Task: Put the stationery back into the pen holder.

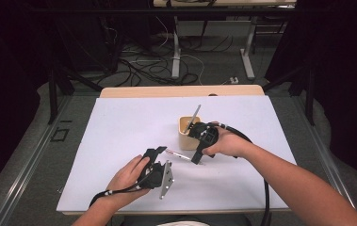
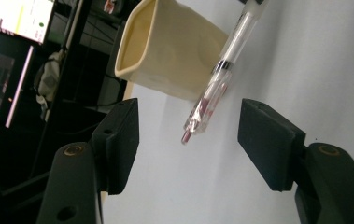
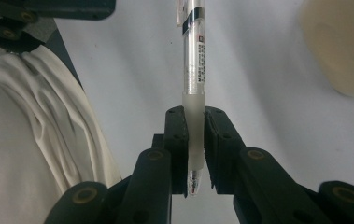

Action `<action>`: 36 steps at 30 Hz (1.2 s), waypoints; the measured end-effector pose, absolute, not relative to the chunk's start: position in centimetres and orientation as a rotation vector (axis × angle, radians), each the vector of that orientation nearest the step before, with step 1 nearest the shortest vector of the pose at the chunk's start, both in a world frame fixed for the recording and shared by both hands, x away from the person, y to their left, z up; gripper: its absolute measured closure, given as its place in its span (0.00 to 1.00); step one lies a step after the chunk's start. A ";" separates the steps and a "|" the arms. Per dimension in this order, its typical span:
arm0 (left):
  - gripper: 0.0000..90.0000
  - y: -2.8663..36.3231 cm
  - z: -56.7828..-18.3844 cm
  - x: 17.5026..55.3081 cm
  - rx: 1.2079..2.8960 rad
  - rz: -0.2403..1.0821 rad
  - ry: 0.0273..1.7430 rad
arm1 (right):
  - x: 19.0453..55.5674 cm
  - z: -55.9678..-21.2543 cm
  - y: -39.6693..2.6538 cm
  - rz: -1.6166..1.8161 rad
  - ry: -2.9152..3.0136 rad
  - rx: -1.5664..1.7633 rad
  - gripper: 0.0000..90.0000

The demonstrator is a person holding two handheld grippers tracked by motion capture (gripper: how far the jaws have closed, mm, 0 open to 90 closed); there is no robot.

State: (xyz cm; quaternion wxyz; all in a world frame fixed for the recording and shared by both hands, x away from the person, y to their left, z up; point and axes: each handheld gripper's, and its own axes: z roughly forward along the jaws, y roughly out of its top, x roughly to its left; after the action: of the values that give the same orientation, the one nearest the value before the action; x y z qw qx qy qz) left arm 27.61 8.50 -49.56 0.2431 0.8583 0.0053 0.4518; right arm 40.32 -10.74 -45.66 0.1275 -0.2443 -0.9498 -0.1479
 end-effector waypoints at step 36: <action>0.67 5.8 -52.3 27.8 2.419 1.438 -0.323 | 40.0 -45.2 -9.9 -0.451 -2.723 -0.725 0.89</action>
State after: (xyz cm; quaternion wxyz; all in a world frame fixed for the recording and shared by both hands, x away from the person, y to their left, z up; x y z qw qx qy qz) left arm 27.79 5.80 -52.34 0.1538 0.8438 -0.1126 0.5018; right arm 40.05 -9.91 -45.21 0.1433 -0.2514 -0.9444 -0.1564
